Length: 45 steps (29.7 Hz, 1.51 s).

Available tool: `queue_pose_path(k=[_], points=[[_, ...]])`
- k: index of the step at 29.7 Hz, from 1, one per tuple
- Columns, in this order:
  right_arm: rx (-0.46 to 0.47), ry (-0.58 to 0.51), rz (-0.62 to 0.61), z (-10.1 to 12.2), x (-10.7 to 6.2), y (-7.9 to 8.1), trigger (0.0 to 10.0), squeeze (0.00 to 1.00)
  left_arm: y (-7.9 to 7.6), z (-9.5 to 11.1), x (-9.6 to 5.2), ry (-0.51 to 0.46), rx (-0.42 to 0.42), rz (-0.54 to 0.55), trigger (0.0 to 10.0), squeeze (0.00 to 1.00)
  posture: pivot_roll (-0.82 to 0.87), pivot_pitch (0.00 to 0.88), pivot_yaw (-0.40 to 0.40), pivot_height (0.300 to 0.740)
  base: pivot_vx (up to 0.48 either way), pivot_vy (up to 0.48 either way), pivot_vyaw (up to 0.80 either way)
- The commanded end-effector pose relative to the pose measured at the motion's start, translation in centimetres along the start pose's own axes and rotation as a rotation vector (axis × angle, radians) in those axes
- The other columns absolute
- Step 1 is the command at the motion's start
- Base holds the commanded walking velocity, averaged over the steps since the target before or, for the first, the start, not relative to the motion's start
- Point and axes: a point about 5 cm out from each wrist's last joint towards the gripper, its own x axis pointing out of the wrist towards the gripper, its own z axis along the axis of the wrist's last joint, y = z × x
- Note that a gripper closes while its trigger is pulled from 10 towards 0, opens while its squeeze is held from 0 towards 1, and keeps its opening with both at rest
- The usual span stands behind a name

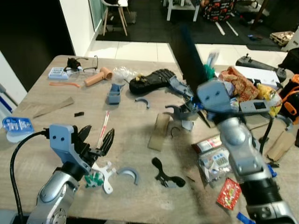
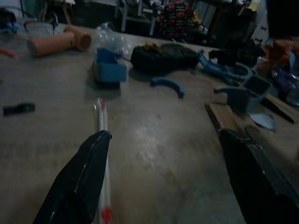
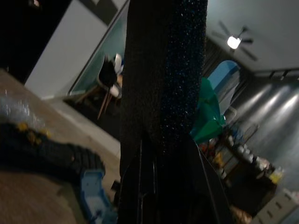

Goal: Picking trash to rubbish bin

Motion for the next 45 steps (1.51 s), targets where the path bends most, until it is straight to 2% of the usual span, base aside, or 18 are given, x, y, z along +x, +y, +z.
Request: queue_pose_path(k=[1,5,9,23,31,42,45], points=[[0.005,-0.012,-0.003,0.3,0.0,-0.2,10.0,0.0,0.2,-0.5,0.0,0.038,0.008,0.009,10.0,0.0,-0.11,0.0,-0.033,0.74,-0.364,0.0,0.0],[0.012,-0.023,0.001,0.6,0.2,0.0,10.0,0.0,0.2,-0.5,0.0,0.04,0.007,0.01,10.0,0.0,-0.11,0.0,-0.035,0.74,-0.391,0.0,0.0],[0.024,-0.023,0.031,0.5,0.1,0.9,10.0,0.0,0.2,-0.6,0.1,0.044,0.006,0.013,10.0,0.0,-0.11,0.0,-0.036,0.74,-0.433,0.0,0.0],[0.019,0.018,0.045,-0.1,0.0,1.1,10.0,0.0,0.2,-0.6,0.1,0.049,0.004,0.009,10.0,0.0,-0.11,0.0,-0.036,0.74,-0.447,0.0,0.0],[0.007,0.065,0.074,-1.0,-0.3,1.8,10.0,0.0,0.2,-0.7,0.2,0.048,0.003,0.01,10.0,0.0,-0.11,0.0,-0.037,0.74,-0.449,0.0,0.0],[-0.035,0.243,0.094,-4.5,-2.2,2.8,10.0,0.0,0.2,-0.6,0.2,0.043,0.001,0.011,10.0,0.0,-0.11,0.0,-0.037,0.74,-0.43,0.0,0.0],[-0.062,0.306,0.09,-5.6,-2.9,2.8,10.0,0.0,0.2,-0.5,0.1,0.035,-0.002,0.012,10.0,0.0,-0.11,0.0,-0.037,0.74,0.0,0.0,-0.8]])
